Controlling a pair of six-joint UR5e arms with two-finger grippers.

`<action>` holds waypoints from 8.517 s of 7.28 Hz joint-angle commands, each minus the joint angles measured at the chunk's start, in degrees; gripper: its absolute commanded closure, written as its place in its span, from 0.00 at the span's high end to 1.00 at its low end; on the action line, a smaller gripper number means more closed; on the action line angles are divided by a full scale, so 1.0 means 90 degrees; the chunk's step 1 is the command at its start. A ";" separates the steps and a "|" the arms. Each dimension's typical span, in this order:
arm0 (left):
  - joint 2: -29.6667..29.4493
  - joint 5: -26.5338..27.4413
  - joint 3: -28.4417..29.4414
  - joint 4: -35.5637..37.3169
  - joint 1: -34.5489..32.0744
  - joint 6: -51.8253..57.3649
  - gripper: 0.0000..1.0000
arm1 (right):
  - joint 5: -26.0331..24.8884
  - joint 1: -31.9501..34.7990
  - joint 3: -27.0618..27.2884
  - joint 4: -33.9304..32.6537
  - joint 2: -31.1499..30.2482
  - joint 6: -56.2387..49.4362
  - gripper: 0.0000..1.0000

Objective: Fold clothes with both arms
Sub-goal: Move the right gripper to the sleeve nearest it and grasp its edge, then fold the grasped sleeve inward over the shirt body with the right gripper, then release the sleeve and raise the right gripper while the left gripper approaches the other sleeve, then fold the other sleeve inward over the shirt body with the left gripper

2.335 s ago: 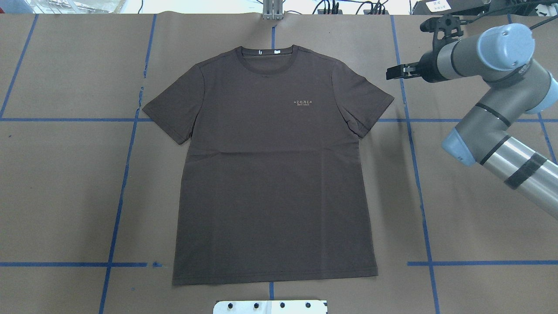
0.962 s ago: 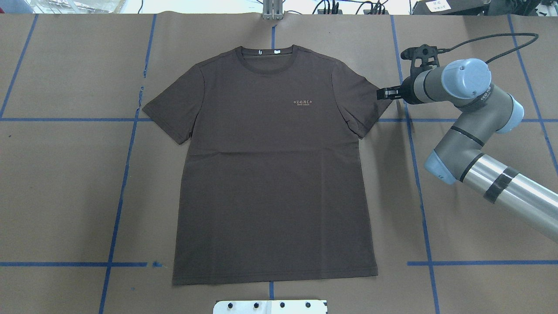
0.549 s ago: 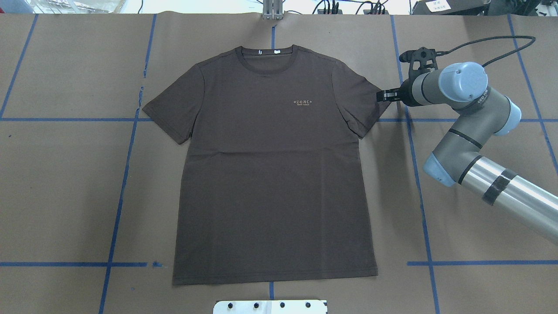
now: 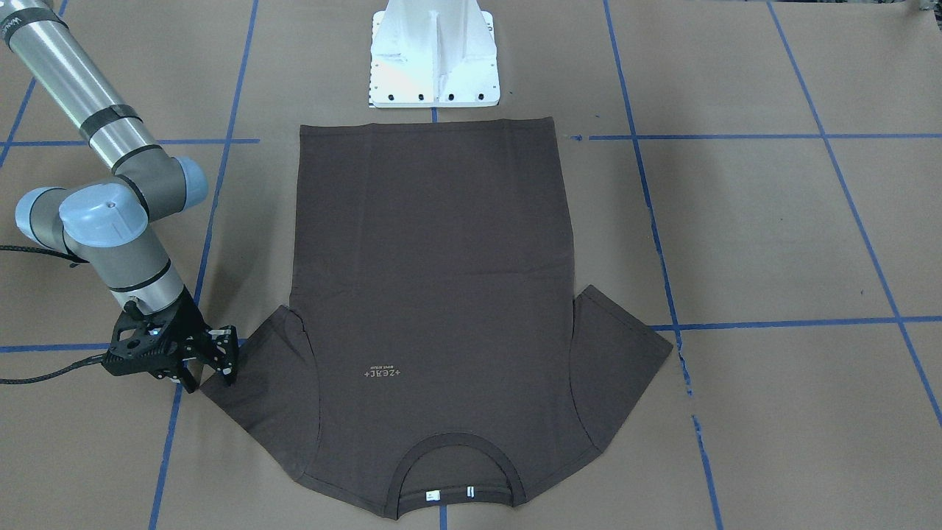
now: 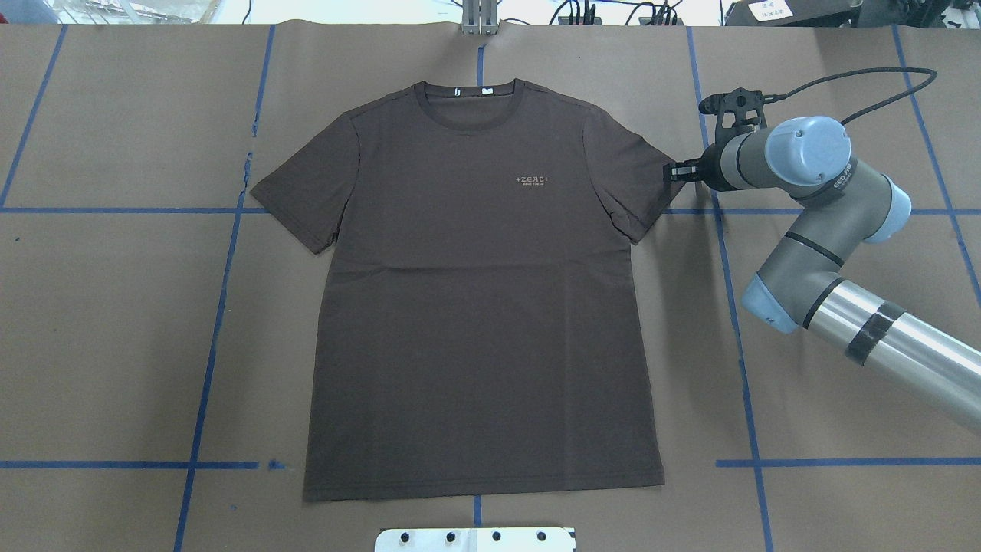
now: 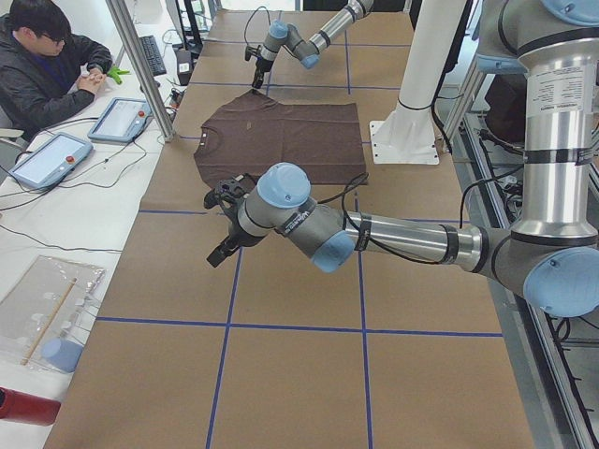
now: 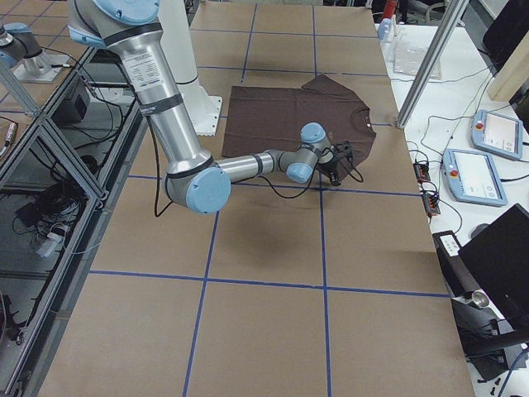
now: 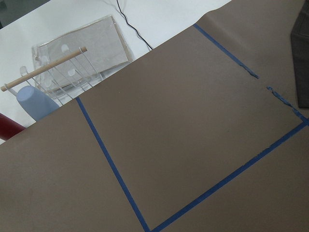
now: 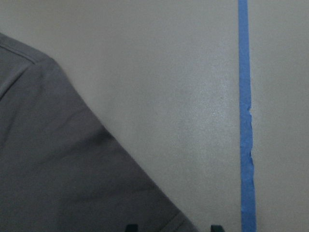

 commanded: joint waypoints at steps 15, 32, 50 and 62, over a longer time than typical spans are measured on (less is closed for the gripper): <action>-0.0177 0.0012 0.0109 0.0019 0.0019 -0.0216 1.00 | -0.0535 -0.0698 0.0466 -0.3027 0.2330 0.1224 1.00; -0.3186 0.3381 0.2814 -0.1006 0.4599 -0.7757 0.48 | 0.2218 0.1288 0.2107 -0.4004 0.0867 -0.1845 1.00; -0.3787 0.3743 0.2045 0.0634 0.5009 -0.7785 0.00 | 0.2189 0.1288 0.2254 -0.3994 0.0661 -0.1845 1.00; -0.5335 0.3723 0.2377 0.1816 0.5625 -0.8012 1.00 | 0.2189 0.1220 0.2448 -0.4004 0.0623 -0.1602 1.00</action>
